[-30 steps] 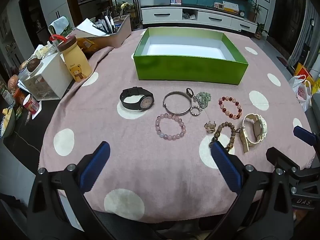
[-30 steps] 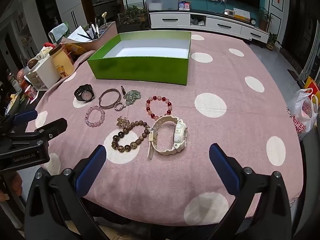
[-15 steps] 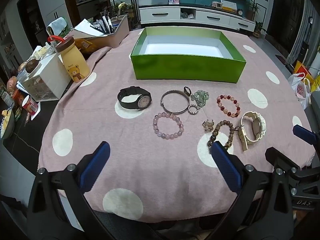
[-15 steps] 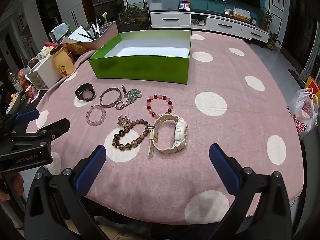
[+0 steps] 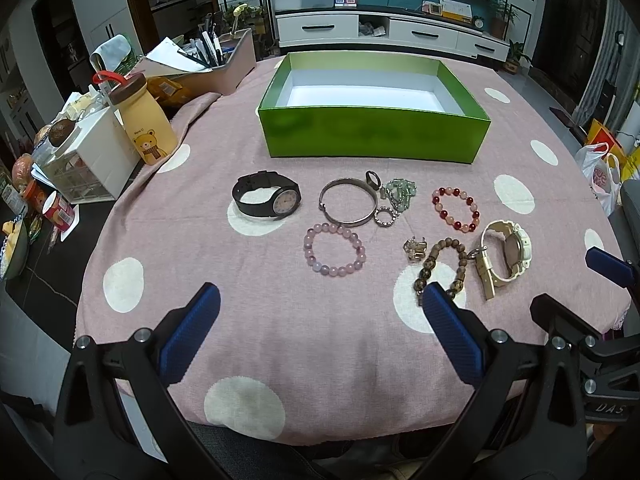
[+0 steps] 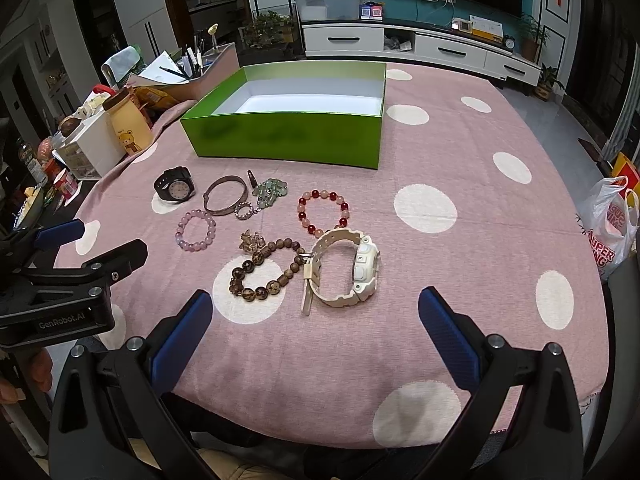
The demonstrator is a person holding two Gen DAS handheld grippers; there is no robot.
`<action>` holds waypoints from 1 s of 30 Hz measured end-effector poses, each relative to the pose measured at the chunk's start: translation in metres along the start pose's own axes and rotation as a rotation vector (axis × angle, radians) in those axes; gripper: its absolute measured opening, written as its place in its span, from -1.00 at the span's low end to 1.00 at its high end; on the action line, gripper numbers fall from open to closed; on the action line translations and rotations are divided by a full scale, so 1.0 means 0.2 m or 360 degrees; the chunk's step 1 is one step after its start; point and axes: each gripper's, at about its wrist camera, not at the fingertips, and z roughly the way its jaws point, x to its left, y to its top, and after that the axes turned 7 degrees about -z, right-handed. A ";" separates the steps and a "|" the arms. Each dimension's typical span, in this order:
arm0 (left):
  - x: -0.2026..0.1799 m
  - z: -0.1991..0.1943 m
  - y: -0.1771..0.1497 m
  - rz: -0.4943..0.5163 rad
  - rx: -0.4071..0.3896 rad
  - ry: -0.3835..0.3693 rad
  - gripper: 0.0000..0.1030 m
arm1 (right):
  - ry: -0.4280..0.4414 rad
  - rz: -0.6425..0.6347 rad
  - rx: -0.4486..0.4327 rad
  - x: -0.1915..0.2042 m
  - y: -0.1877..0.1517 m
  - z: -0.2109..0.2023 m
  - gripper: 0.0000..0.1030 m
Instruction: Organize jewelry
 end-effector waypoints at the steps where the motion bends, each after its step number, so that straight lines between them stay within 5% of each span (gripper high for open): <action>1: 0.00 0.00 0.00 -0.0001 -0.0001 -0.0001 0.96 | 0.0000 0.0001 0.0000 0.00 0.00 0.00 0.97; 30: 0.00 0.00 -0.01 0.0004 0.0003 -0.0003 0.96 | 0.0007 0.0003 -0.0005 0.00 0.00 -0.01 0.97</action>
